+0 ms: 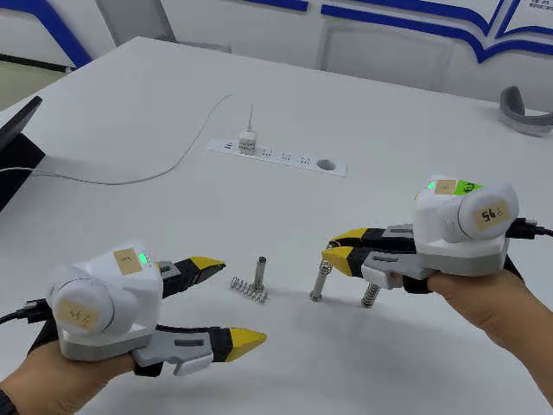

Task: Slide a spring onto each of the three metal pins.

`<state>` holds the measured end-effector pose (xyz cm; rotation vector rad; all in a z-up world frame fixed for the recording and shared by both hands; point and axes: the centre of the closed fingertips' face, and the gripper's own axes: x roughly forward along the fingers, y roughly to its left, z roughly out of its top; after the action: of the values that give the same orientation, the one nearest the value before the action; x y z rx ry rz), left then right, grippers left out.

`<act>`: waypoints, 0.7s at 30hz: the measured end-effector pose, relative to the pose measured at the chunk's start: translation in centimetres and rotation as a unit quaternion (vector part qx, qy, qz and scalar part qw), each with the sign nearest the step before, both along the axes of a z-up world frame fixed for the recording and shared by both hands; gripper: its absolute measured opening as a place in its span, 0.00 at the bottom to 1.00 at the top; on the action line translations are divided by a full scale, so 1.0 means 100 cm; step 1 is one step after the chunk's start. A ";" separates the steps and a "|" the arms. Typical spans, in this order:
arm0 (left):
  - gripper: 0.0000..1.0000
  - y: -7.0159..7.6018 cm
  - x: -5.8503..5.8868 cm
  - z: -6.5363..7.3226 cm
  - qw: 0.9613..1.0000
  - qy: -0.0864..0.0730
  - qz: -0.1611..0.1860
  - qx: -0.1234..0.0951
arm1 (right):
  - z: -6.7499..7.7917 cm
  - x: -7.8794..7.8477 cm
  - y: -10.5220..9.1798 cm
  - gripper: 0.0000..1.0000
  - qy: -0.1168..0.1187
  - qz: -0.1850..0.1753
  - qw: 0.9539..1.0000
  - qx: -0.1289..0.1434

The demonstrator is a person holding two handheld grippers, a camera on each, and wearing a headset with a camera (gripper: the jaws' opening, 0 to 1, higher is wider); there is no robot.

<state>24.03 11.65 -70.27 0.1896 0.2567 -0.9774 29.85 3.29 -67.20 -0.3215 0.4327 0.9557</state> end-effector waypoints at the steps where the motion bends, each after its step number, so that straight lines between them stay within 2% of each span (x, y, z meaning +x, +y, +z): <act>1: 0.63 0.000 0.000 0.000 1.000 0.000 -0.001 0.000 | -0.001 0.000 0.000 0.11 0.000 0.000 1.000 0.000; 21: 0.63 -0.001 0.000 -0.001 1.000 0.001 -0.002 0.002 | -0.030 0.002 0.000 0.12 0.011 -0.015 1.000 -0.005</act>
<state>24.04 11.58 -70.41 0.1930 0.2613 -0.9803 30.04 3.29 -70.22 -0.3130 0.4621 0.9286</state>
